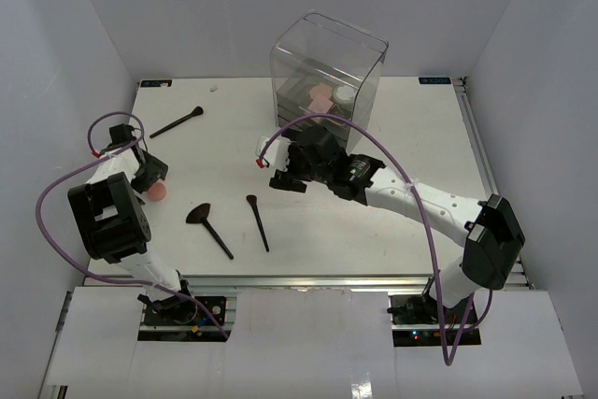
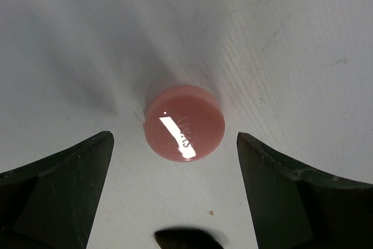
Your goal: Organize the makeup
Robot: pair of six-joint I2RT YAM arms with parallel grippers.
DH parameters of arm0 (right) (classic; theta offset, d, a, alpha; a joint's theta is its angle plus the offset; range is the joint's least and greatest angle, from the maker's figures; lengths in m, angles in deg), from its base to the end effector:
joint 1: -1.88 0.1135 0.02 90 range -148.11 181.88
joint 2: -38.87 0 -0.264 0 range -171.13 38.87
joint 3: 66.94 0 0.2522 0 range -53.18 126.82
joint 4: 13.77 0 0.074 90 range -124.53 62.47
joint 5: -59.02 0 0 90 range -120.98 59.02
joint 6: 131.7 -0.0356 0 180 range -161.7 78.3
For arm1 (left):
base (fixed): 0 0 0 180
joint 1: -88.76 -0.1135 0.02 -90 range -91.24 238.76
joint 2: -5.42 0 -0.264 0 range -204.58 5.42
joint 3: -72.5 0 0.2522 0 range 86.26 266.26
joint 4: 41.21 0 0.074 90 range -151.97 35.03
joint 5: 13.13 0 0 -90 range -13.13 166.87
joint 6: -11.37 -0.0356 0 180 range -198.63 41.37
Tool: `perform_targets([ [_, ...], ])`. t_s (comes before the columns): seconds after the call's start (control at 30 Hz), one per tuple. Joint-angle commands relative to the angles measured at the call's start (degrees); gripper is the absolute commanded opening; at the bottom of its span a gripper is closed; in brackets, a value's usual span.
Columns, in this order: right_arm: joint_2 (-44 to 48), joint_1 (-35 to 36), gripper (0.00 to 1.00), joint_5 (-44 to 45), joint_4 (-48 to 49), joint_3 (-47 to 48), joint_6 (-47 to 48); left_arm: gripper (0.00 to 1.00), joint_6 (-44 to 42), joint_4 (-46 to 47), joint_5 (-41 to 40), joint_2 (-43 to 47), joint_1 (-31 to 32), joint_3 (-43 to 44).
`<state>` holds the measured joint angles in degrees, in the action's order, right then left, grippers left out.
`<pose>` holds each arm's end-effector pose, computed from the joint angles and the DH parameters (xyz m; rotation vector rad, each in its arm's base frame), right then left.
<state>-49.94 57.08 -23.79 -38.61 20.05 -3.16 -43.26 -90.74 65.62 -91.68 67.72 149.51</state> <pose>0.2116 0.2966 0.3204 -1.4285 1.4460 0.0553 0.3031 0.1240 0.1867 -1.3464 2.4072 0.2077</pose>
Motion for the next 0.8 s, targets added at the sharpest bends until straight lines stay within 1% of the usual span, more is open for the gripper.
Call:
perform_targets([
  [0.0, -0.5, 0.0, 0.9, -0.7, 1.1, -0.1, 0.0, 0.98, 0.1, -1.8, -2.0, -3.3, -0.1, 3.1],
  [0.13, -0.5, 0.1, 0.9, -0.7, 1.1, -0.2, 0.0, 0.98, 0.0, -2.0, -1.2, -4.7, -0.1, 3.2],
  [0.2, -0.6, 0.0, 0.9, -0.7, 1.1, -0.2, 0.0, 0.9, -0.2, -2.0, -0.4, -5.1, -0.1, 3.1],
  [0.27, -0.7, 0.0, 0.9, -0.6, 1.1, -0.2, 0.0, 0.78, -0.4, -1.9, 0.3, -5.0, -0.1, 3.2],
  [0.33, -0.9, 0.0, 0.9, -0.4, 1.1, -0.2, 0.3, 0.61, -0.7, -1.6, 1.5, -4.5, -0.1, 3.0],
  [0.4, -1.2, 0.1, 0.9, -0.2, 1.1, -0.3, 0.5, 0.42, -1.2, -1.2, 3.2, -3.7, -0.1, 2.8],
  [0.47, -1.6, 0.0, 0.9, 0.3, 1.2, -0.4, 1.1, 0.3, -1.6, -0.5, 5.1, -2.1, -0.1, 1.9],
  [0.5, -1.8, 0.0, 0.9, 0.7, 1.3, -0.5, 1.6, 0.27, -1.8, -0.1, 6.8, -1.3, -0.1, 1.2],
  [0.53, -2.0, -0.1, 0.9, 1.3, 1.5, -0.7, 2.5, 0.26, -1.9, 0.5, 8.7, -0.1, -0.1, 0.5],
  [0.57, -2.3, -0.2, 0.9, 1.9, 1.8, -0.8, 3.7, 0.23, -2.2, 1.6, 11.4, 1.2, -0.1, -0.2],
  [0.63, -3.5, -0.4, 0.91, 3.8, 3.0, -0.7, 7.7, 0.18, -2.8, 3.8, 18.6, 4.6, 0.0, -1.8],
  [0.67, -4.4, -0.5, 0.91, 5.3, 3.8, -0.4, 10.0, 0.16, -3.1, 4.8, 22.2, 6.3, 0.1, -2.6],
  [0.77, -9.0, -0.6, 0.9, 13.3, 5.9, 2.5, 14.6, 0.12, -3.5, 8.8, 29.2, 10.2, 1.4, -6.4],
])
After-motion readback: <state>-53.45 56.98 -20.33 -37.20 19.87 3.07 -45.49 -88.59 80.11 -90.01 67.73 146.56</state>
